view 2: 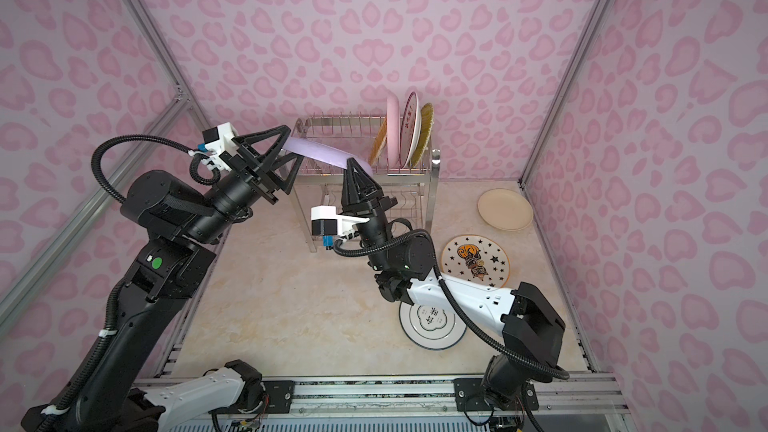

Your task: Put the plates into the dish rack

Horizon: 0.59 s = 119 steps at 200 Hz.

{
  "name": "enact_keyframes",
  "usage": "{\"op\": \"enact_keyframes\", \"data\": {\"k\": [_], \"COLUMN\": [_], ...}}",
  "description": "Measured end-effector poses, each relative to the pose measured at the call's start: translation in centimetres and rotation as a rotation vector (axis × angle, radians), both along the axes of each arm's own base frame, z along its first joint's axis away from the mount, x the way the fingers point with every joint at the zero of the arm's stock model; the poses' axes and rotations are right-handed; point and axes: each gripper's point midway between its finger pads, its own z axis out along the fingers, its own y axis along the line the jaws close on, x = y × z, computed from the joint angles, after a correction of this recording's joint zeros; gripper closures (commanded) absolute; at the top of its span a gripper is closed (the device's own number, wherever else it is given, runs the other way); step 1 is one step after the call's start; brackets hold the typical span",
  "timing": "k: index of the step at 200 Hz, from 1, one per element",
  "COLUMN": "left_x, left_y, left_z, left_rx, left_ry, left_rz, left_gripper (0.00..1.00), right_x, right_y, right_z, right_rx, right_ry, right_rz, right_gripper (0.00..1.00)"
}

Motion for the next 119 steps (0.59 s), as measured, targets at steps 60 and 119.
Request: {"op": "enact_keyframes", "data": {"k": [60,119], "left_x": [1.0,1.9], "left_y": [0.4,0.1], "left_z": [-0.3,-1.3], "left_rx": [-0.041,-0.052], "left_ry": [0.048,0.094], "left_rz": [0.027,0.031], "left_gripper": [0.51,0.80], "right_x": [-0.4,-0.6], "right_y": [0.4,0.0], "right_z": [-0.1,-0.6], "right_rx": [-0.004,0.006], "right_ry": [-0.027,-0.028], "right_rz": [0.005,0.009], "right_gripper": [1.00,1.00]}}
